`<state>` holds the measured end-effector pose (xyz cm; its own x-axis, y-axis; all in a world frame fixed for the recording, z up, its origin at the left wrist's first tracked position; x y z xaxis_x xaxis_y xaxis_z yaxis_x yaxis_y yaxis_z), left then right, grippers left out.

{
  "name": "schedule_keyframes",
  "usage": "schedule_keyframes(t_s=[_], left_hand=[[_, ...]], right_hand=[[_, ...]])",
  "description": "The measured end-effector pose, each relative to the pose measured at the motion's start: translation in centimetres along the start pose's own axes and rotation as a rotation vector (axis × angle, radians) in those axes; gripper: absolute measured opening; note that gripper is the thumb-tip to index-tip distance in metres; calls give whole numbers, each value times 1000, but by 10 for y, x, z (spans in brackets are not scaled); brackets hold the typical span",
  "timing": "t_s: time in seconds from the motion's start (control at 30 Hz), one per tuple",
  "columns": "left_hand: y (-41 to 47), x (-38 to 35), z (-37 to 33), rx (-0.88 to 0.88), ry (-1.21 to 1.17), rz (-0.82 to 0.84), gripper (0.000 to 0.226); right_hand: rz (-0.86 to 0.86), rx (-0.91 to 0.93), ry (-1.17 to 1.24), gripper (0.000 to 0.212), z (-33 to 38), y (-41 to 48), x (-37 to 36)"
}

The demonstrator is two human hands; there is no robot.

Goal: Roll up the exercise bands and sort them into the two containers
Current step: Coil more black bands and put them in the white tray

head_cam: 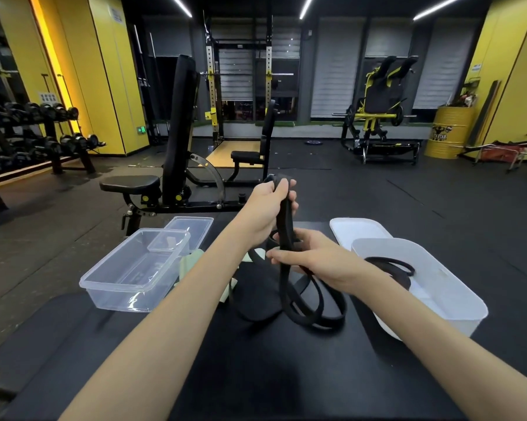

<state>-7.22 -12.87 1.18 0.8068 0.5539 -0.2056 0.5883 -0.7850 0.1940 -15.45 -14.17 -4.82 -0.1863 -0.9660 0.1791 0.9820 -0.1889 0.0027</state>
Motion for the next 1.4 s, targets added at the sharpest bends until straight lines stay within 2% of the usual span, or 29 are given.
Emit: schedule_keyframes(t_s=[0.1, 0.2, 0.3, 0.43, 0.53, 0.67, 0.87, 0.97, 1.07, 1.17, 1.23, 1.33, 1.4], left_hand=[[-1, 1, 5, 9, 29, -7, 20], [-7, 4, 21, 75, 148, 42, 32], [-14, 7, 40, 160, 198, 99, 42], [-14, 13, 44, 157, 184, 76, 39], [-12, 17, 45, 177, 78, 20, 31], [-4, 23, 41, 148, -216, -86, 12], [-5, 25, 37, 163, -435, -107, 25], [-7, 22, 47, 242, -205, -66, 31], [-12, 20, 59, 317, 12, -24, 42], [-21, 21, 71, 412, 222, 41, 65], [-25, 25, 79, 449, 479, 80, 80], [-25, 31, 81, 392, 923, 111, 68], [-20, 38, 76, 296, 1258, 87, 51]], right_hand=[[-73, 36, 57, 22, 2, 2, 9], [-101, 67, 149, 15, 4, 1, 14], [-96, 66, 175, 24, 8, 0, 12], [-65, 48, 284, 32, 6, 0, 6], [-12, 3, 437, 37, -1, -1, 4], [161, -75, 263, 34, -15, -12, -13], [110, -166, 286, 24, -49, -18, -7], [-65, -116, 226, 15, -47, -16, 8], [-210, -39, 272, 17, -31, -15, 26], [-221, -10, 287, 20, -20, -13, 37], [-203, -13, 349, 16, -16, -12, 41], [-157, -17, 524, 10, -6, -14, 42], [-122, -6, 648, 18, 0, -14, 43]])
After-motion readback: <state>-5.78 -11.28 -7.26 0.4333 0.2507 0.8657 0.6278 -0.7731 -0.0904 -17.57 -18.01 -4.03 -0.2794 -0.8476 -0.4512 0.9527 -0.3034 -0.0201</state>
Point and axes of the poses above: each hand's wrist, its own y-axis towards the middle knuckle, its own x-axis out of the back of the hand, z = x × y, the point moved 10 cm from there along y, towards the middle knuckle, and after that the axes turned 2 degrees about z, right-handed, at the moved point
